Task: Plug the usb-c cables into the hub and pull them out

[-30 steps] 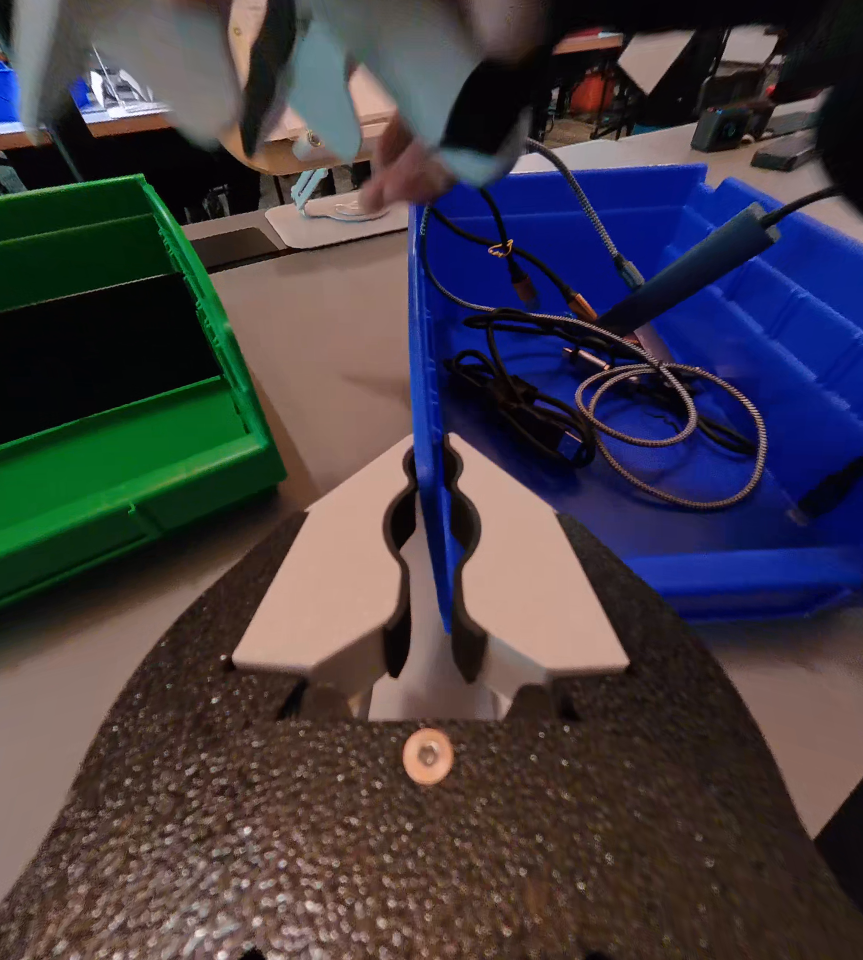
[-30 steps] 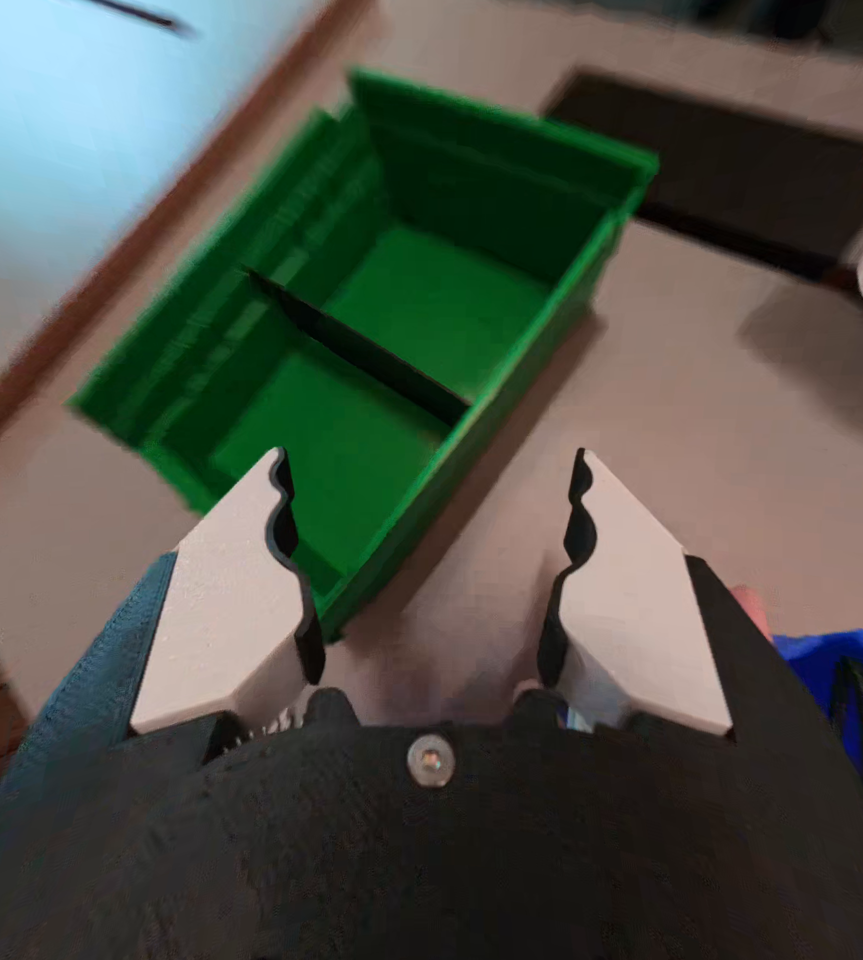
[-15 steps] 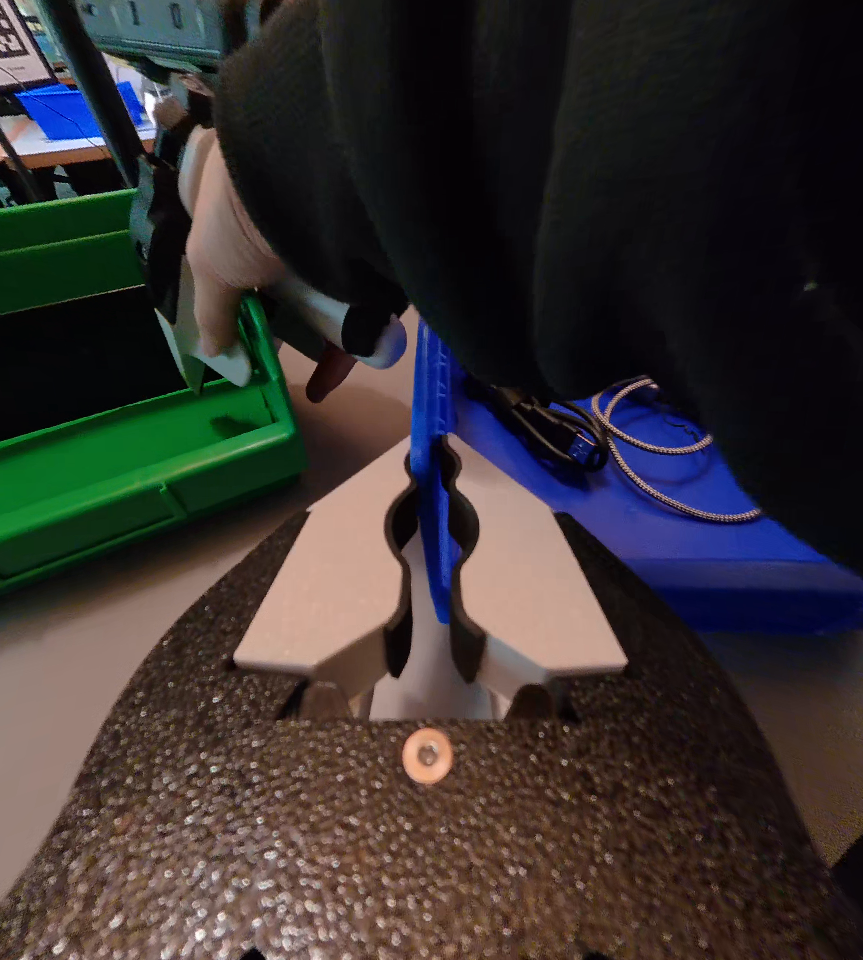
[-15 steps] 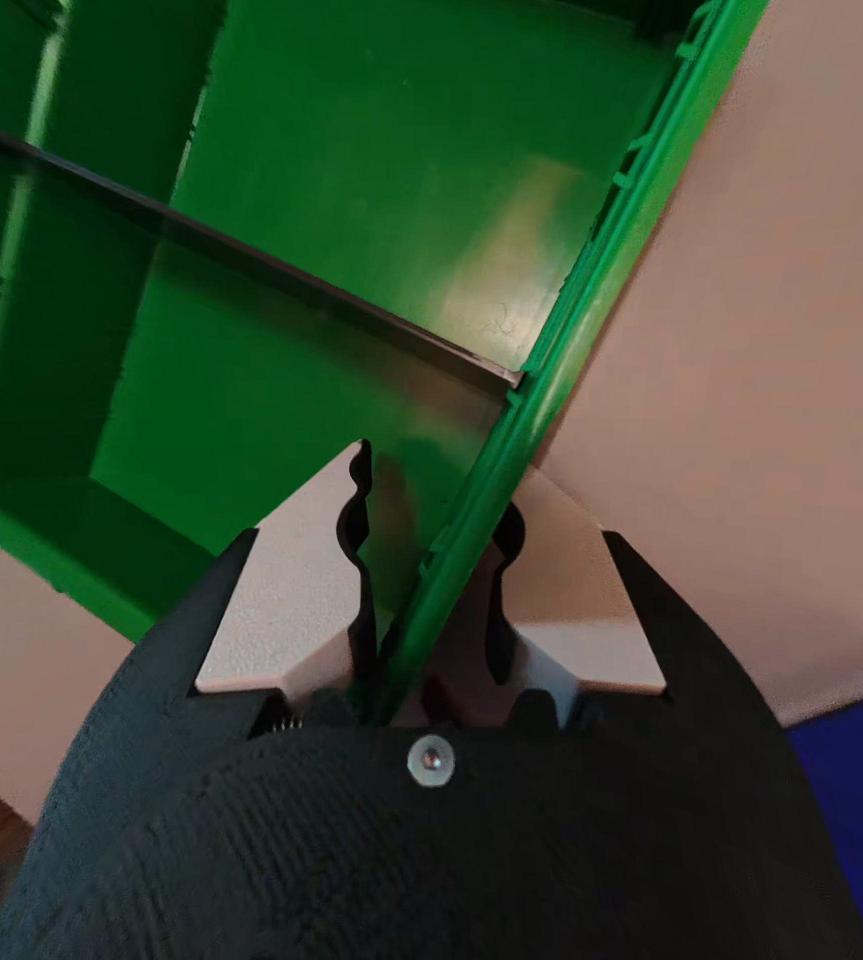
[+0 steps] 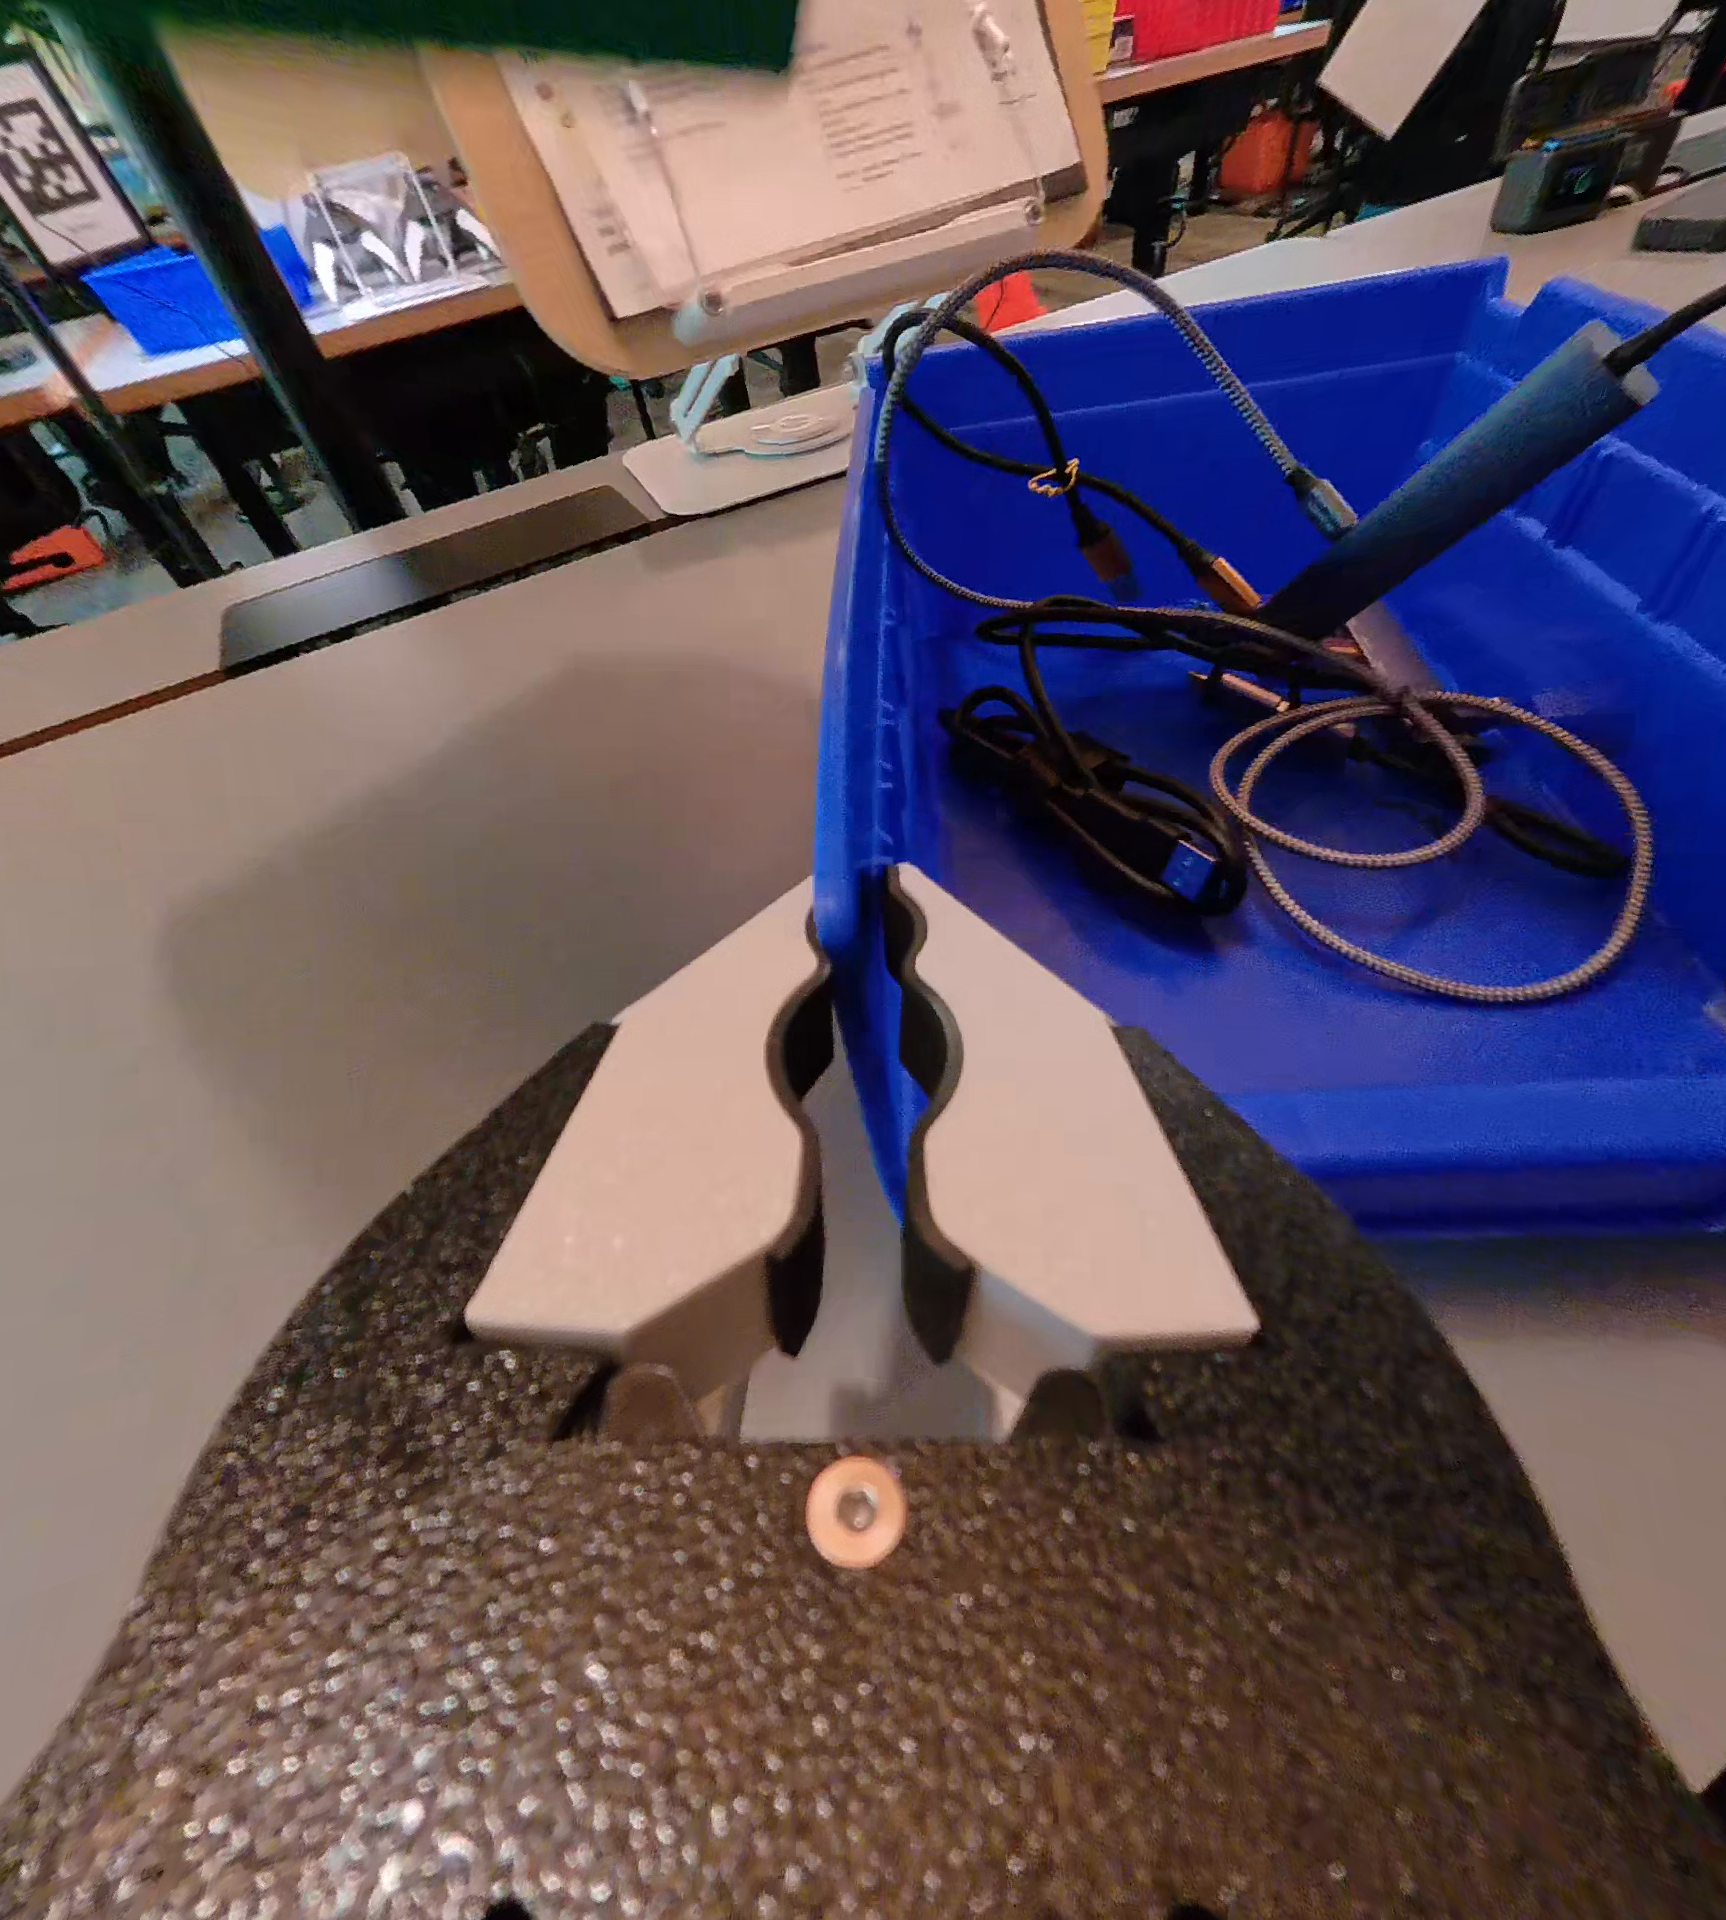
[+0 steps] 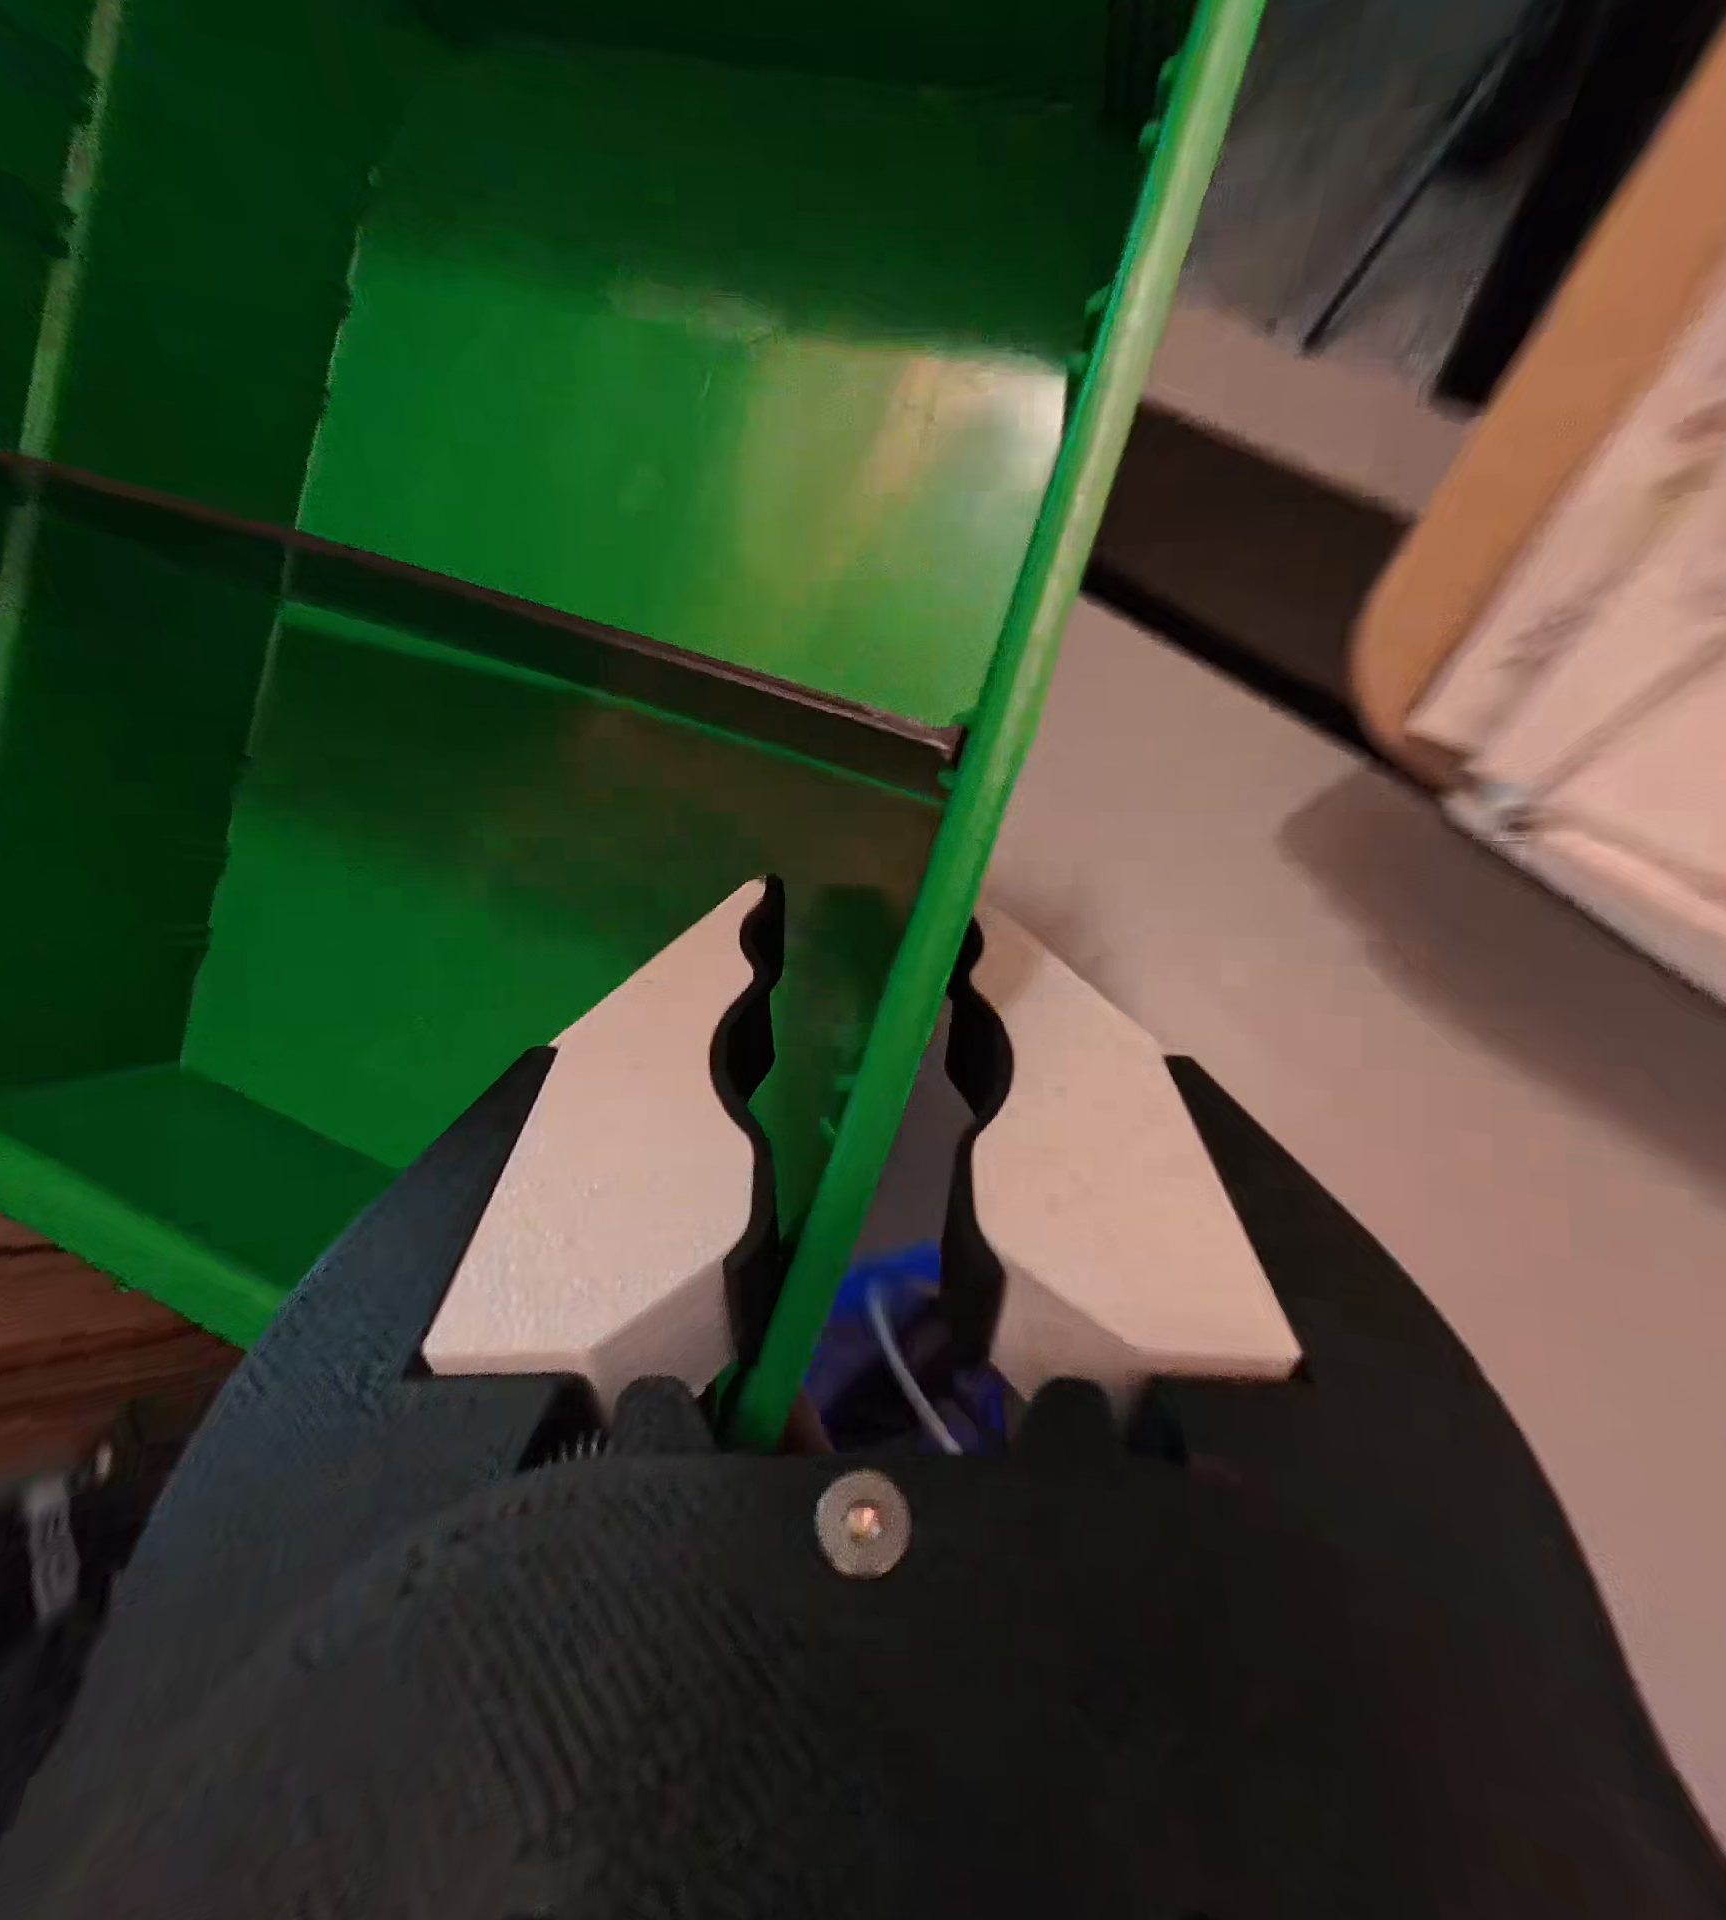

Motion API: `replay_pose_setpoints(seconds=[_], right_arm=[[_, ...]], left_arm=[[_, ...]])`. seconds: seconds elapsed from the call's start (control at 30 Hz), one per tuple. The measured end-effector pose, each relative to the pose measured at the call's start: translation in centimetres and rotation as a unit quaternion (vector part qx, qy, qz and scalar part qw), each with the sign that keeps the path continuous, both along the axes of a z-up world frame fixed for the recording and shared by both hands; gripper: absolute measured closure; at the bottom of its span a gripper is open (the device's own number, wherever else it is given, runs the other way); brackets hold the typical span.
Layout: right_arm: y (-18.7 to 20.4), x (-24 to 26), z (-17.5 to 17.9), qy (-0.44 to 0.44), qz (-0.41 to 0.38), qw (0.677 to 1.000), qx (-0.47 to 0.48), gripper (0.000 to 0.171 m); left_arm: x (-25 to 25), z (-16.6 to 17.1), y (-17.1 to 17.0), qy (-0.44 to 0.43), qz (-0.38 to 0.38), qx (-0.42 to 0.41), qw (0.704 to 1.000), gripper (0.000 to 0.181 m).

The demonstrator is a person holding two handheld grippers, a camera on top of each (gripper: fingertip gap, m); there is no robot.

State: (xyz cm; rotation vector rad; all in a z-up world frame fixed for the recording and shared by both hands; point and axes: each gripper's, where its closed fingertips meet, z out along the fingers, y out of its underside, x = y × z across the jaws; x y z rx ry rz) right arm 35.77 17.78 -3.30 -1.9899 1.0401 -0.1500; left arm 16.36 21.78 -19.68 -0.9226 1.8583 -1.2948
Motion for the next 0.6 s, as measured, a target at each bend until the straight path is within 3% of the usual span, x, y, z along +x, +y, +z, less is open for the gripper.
replay_pose_setpoints(seconds=[0.03,0.13,0.23,0.43,0.5,0.6], right_arm=[[-2.7,-0.5,2.1,-0.020,0.004,1.000,0.000,0.143],[-12.5,-2.2,5.6,-0.065,-0.016,0.998,-0.015,0.142],[-24.3,-3.6,4.4,-0.078,-0.085,0.992,-0.043,0.141],[-45.8,-7.6,-7.7,0.023,-0.239,0.969,-0.054,0.140],[-50.7,-9.1,-11.8,0.055,-0.280,0.956,-0.073,0.140],[-54.8,-10.3,-16.2,0.094,-0.304,0.944,-0.091,0.140]], left_arm=[[0.1,0.0,0.5,-0.001,0.005,0.002,1.000,0.178],[0.5,0.0,2.6,0.006,0.024,-0.006,1.000,0.177],[0.8,0.0,5.9,0.014,0.062,-0.018,0.998,0.176],[0.8,0.0,13.6,0.006,0.157,-0.046,0.987,0.178],[0.8,0.0,15.8,-0.001,0.191,-0.043,0.981,0.179],[1.3,0.1,18.8,-0.006,0.234,-0.042,0.971,0.180]])
